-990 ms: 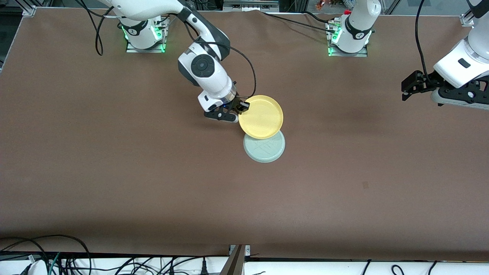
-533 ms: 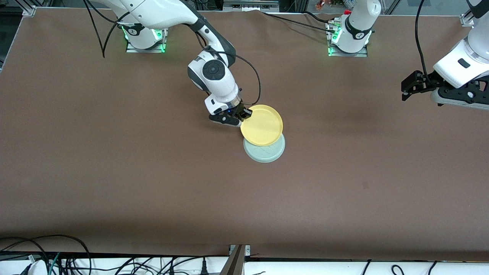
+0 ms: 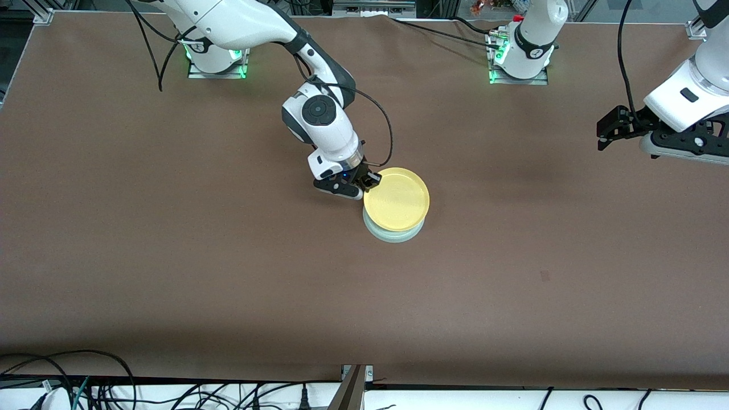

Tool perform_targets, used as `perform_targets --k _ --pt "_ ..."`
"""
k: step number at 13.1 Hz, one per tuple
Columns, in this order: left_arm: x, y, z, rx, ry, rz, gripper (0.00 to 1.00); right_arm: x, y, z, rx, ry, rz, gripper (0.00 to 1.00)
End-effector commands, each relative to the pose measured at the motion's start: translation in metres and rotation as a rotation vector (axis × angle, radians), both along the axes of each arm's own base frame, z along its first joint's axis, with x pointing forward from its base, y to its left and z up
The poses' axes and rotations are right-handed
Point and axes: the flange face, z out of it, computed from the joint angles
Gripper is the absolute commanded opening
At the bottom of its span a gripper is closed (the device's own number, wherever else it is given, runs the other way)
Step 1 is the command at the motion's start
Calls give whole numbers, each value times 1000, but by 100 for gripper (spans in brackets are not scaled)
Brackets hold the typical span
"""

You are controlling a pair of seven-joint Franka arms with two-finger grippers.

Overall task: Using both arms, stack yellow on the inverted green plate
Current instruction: 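Open the right gripper to release the yellow plate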

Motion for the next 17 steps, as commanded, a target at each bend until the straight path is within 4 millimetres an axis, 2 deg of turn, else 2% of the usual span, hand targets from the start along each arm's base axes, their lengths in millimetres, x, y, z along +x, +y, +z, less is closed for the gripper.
perform_targets --k 1,10,11,12,14,15,16,17 --pt "-2 -2 1 -11 2 -15 100 7 9 -6 5 -2 -19 0" --pt "1 -9 3 -10 -4 -25 100 15 4 -21 -17 -11 -18 0" --pt "1 -9 3 -10 -4 -25 100 16 4 -20 -17 -10 -19 36" --pt "1 -9 3 -10 -4 -25 100 16 4 -20 -15 -9 -26 98" --pt "1 -9 3 -10 -4 -24 100 17 4 -14 -12 -11 -41 100" --pt "1 -8 3 -10 -4 -22 100 20 2 -4 -7 -21 -43 100" --pt "1 -9 3 -11 -4 -21 100 25 -3 10 -21 -20 -47 100" --pt "1 -9 3 -11 -4 -19 100 34 -12 35 -49 -25 -49 100"
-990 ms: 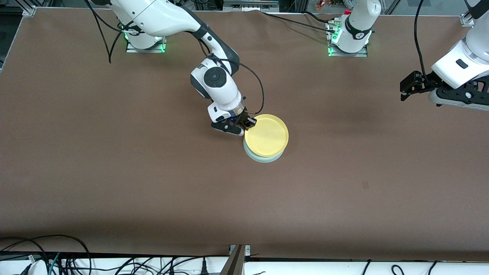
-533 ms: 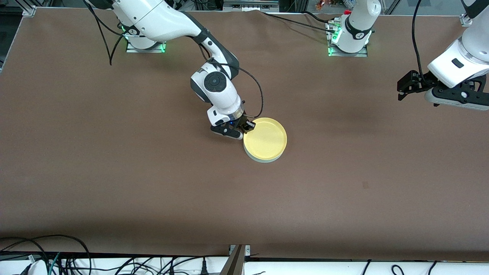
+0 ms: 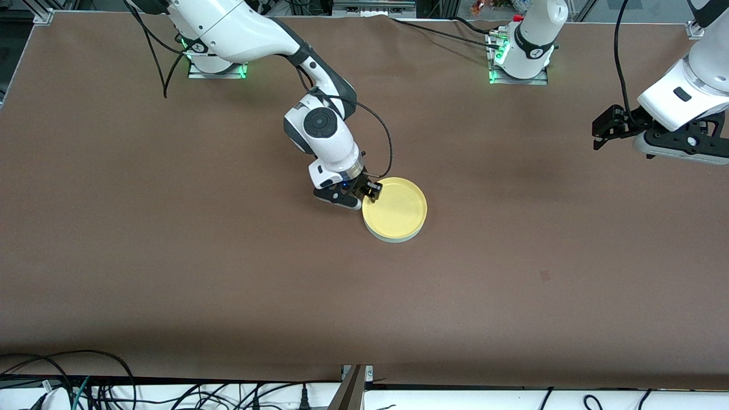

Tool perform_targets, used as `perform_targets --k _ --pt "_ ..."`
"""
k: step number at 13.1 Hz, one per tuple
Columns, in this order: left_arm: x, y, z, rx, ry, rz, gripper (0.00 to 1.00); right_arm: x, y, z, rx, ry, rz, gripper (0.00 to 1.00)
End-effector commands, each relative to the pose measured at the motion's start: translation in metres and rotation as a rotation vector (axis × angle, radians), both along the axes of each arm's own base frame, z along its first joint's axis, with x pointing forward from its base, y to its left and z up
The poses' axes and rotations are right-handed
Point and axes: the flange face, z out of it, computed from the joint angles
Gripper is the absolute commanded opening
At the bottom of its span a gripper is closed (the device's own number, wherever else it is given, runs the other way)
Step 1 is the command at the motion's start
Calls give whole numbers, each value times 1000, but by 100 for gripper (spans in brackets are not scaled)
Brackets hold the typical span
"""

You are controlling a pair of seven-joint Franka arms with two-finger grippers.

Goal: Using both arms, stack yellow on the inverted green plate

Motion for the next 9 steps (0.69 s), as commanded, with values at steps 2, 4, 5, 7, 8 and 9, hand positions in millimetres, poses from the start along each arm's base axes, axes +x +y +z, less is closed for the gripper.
perform_targets --k 2,4,5,7,8,9 --pt "1 -1 3 -11 -4 -9 100 31 -31 98 -110 0 -35 100" --pt "1 -1 3 -11 -4 -11 100 46 -67 151 -159 25 -14 100" --pt "1 0 3 -11 -4 -9 100 52 -88 177 -142 45 -6 100" --pt "1 -1 3 -11 -4 -9 100 55 -131 230 -114 84 29 100" --pt "1 -1 3 -11 -3 -9 100 55 -155 248 -137 98 38 100" --pt "1 -1 3 -11 -4 -8 100 52 -175 269 -151 103 72 100"
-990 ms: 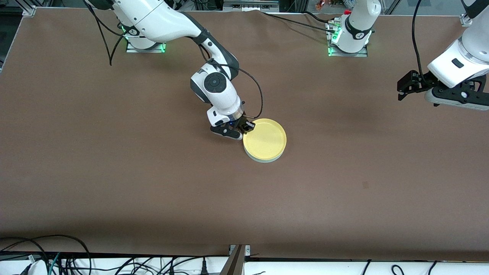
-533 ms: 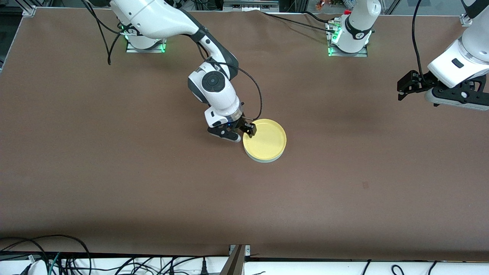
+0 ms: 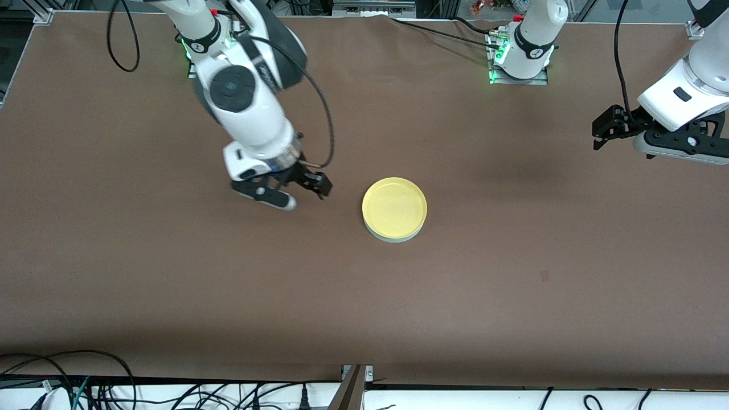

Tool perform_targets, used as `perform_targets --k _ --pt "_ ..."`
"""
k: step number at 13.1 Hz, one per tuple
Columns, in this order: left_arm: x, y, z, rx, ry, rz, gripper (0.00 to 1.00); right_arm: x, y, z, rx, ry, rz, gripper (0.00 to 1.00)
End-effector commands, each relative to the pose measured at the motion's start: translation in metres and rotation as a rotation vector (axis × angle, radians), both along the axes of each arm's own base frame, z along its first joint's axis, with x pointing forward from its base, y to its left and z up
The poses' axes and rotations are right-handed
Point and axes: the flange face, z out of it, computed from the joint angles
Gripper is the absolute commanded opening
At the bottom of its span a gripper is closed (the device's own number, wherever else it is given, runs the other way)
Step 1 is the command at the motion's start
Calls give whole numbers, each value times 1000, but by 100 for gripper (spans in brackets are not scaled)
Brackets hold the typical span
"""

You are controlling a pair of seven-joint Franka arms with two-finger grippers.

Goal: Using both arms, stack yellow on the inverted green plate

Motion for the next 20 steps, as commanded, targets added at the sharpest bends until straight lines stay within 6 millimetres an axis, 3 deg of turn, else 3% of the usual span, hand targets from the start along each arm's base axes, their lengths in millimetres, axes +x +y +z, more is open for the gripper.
perform_targets --k 1,6,9,12,15,20 --pt "1 -1 4 -11 -5 -6 100 -13 -56 51 -12 40 80 100" --pt "1 -1 3 -12 -2 -4 100 -34 -171 119 28 98 175 100" --pt "1 0 3 -11 -4 -3 100 -53 -228 158 36 79 239 100" --pt "1 -1 4 -11 -6 -3 100 -71 -281 175 21 54 271 100" --pt "1 0 4 -11 -6 -3 100 -69 -295 174 -64 45 287 100" --pt "1 0 4 -11 -4 -7 100 -59 -298 179 -84 37 307 100"
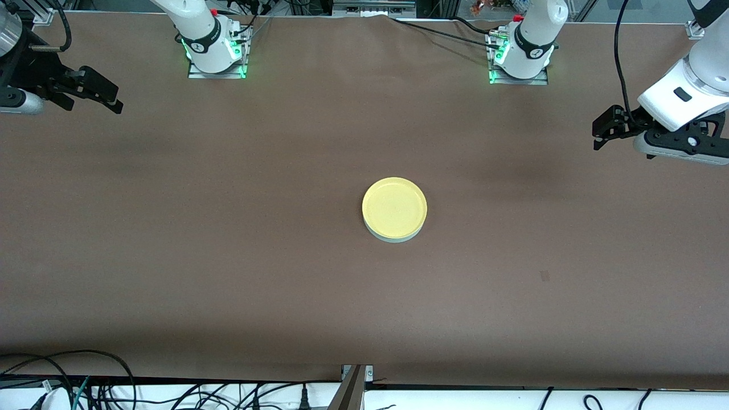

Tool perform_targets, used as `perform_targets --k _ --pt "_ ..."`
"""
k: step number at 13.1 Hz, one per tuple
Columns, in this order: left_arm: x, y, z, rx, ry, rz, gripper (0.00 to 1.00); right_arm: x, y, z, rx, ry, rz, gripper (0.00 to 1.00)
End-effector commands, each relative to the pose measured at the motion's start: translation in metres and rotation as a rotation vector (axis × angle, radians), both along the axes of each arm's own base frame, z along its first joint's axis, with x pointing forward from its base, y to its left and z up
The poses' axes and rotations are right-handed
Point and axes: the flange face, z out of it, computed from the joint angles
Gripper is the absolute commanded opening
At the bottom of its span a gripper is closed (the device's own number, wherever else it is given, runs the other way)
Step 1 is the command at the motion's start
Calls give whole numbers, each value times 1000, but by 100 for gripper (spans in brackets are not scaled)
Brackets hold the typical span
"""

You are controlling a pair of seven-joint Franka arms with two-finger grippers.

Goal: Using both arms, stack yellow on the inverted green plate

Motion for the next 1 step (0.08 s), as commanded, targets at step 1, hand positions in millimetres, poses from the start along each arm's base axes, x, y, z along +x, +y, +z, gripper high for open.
perform_targets --k 1 --pt "1 -1 4 -11 -5 -5 100 3 -2 6 -13 -11 20 100"
